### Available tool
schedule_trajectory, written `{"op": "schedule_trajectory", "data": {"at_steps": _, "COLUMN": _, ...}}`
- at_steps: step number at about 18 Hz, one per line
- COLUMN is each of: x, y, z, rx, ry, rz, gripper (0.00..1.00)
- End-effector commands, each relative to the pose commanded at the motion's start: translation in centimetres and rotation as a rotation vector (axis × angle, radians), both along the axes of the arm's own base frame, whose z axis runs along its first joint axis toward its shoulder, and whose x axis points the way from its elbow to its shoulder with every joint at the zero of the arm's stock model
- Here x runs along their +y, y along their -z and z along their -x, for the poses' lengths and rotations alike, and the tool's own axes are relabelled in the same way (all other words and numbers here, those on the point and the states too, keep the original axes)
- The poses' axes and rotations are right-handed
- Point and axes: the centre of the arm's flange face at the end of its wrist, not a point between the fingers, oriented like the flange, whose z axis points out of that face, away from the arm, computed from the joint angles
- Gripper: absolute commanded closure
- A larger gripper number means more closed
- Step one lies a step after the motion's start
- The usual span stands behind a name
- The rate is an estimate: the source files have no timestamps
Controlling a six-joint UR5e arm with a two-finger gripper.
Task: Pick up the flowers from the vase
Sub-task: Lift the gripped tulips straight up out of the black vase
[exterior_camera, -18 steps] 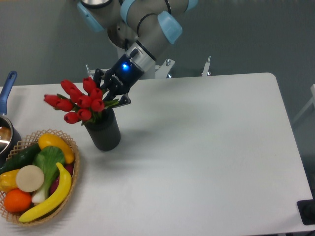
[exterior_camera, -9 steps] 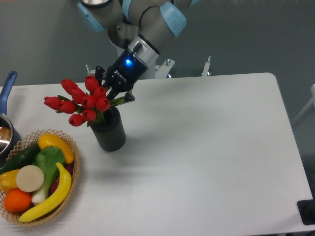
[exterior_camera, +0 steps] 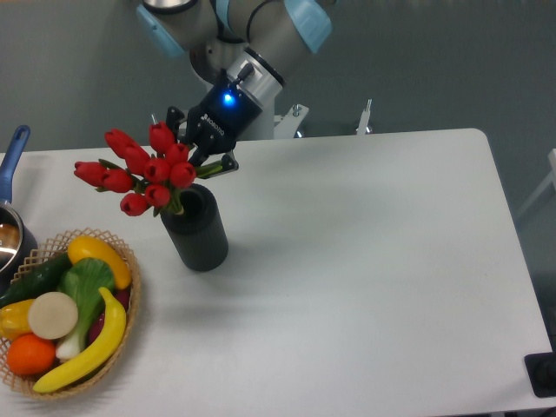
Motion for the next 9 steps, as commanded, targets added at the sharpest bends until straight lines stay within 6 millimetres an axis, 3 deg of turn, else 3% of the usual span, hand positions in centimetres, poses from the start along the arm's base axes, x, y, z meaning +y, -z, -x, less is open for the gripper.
{"op": "schedule_trajectory", "data": {"at_steps": 9, "x": -1.5, "y": -2.9, "z": 0.9, "rx": -0.031, "ry": -0.054, "rz": -0.064, "gripper": 1.00}}
